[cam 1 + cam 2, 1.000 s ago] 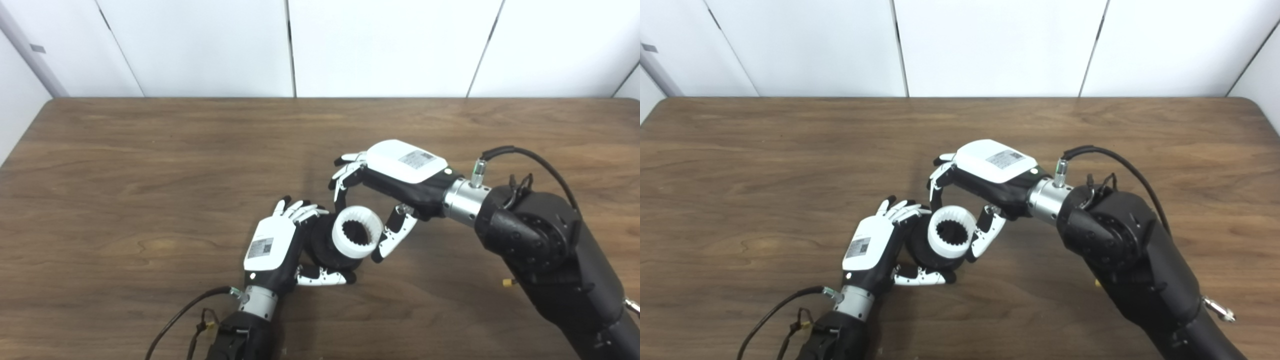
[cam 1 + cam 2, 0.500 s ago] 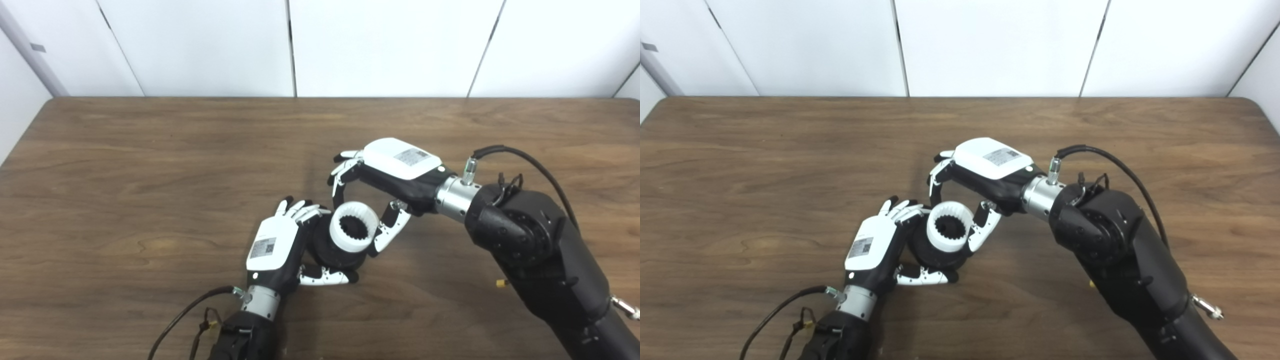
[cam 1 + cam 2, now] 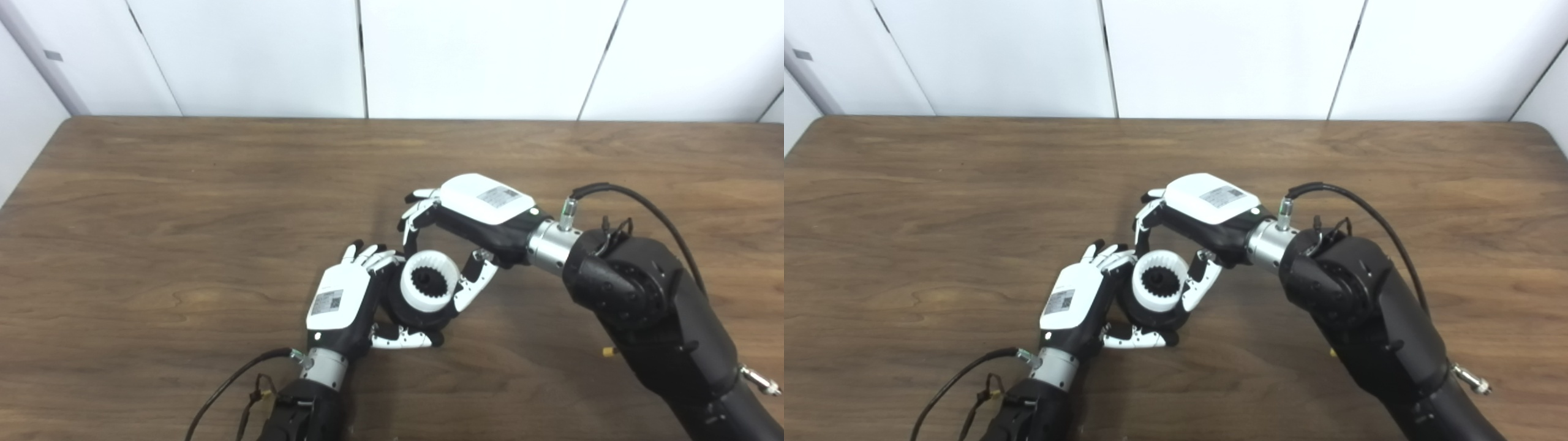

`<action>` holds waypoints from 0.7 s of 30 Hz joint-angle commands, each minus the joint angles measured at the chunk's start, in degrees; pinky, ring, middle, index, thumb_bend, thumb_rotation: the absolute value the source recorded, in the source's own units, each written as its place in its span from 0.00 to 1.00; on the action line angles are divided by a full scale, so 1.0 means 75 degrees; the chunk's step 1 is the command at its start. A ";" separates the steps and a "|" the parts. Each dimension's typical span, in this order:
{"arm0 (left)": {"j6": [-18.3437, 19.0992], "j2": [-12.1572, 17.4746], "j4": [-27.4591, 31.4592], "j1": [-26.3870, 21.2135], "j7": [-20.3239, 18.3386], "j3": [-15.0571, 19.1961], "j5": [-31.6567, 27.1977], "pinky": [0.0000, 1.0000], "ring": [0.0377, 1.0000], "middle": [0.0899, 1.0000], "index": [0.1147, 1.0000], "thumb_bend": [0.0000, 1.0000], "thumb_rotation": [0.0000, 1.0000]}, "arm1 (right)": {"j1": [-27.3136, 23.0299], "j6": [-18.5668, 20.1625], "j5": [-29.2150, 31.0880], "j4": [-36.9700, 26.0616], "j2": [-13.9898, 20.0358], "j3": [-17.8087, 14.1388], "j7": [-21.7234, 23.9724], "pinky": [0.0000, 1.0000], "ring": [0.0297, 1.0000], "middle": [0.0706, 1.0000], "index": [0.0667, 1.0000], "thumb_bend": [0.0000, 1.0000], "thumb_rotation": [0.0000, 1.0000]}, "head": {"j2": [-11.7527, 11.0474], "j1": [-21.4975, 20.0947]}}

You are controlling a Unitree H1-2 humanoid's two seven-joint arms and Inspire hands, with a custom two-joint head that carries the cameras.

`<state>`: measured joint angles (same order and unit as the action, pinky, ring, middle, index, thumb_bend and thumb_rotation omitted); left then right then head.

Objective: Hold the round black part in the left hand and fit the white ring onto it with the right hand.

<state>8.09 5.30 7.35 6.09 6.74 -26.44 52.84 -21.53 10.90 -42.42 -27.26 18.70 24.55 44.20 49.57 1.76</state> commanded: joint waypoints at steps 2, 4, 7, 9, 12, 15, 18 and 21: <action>0.0399 0.0017 -0.0420 0.0202 -0.0498 -0.0330 0.0463 1.00 0.89 0.80 0.42 0.53 0.06 | -0.0160 -0.0248 -0.0044 0.0066 -0.0025 -0.0033 -0.0283 0.88 0.92 0.77 0.45 0.53 0.14 | 0.0003 0.0016; 0.0392 0.0006 -0.0415 0.0210 -0.0469 -0.0329 0.0420 1.00 0.89 0.80 0.42 0.53 0.06 | -0.0136 -0.0299 -0.0036 0.0133 -0.0027 -0.0021 -0.0336 0.88 0.92 0.77 0.45 0.53 0.14 | 0.0004 0.0017; 0.0418 0.0004 -0.0386 0.0213 -0.0492 -0.0342 0.0440 1.00 0.89 0.80 0.42 0.53 0.06 | -0.0128 -0.0306 -0.0039 0.0181 -0.0032 0.0015 -0.0388 0.89 0.92 0.77 0.45 0.53 0.14 | 0.0005 0.0017; 0.0412 0.0009 -0.0386 0.0209 -0.0488 -0.0352 0.0449 1.00 0.90 0.80 0.42 0.53 0.06 | -0.0153 -0.0290 -0.0092 0.0208 -0.0056 0.0067 -0.0398 0.88 0.92 0.77 0.45 0.53 0.14 | 0.0005 0.0017; 0.0427 0.0011 -0.0366 0.0208 -0.0496 -0.0369 0.0471 1.00 0.89 0.80 0.42 0.53 0.07 | -0.0176 -0.0277 -0.0132 0.0247 -0.0094 0.0119 -0.0416 0.89 0.92 0.77 0.45 0.53 0.14 | 0.0008 0.0009; 0.0434 0.0002 -0.0346 0.0221 -0.0491 -0.0372 0.0455 1.00 0.90 0.80 0.42 0.53 0.07 | -0.0188 -0.0326 -0.0117 0.0337 -0.0112 0.0147 -0.0463 0.88 0.91 0.77 0.45 0.53 0.14 | 0.0006 0.0023; 0.0423 -0.0001 -0.0329 0.0248 -0.0479 -0.0375 0.0429 1.00 0.90 0.80 0.42 0.53 0.06 | -0.0194 -0.0330 -0.0108 0.0401 -0.0099 0.0145 -0.0478 0.89 0.91 0.76 0.45 0.53 0.14 | 0.0002 0.0018; 0.0471 0.0004 -0.0263 0.0276 -0.0550 -0.0398 0.0467 1.00 0.90 0.80 0.42 0.52 0.06 | -0.0190 -0.0311 -0.0099 0.0439 -0.0079 0.0118 -0.0486 0.88 0.91 0.77 0.45 0.53 0.14 | -0.0027 -0.0015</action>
<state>8.38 5.56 7.86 6.10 6.76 -27.05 53.21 -21.33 10.09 -43.30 -23.26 18.07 25.70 41.55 49.31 1.58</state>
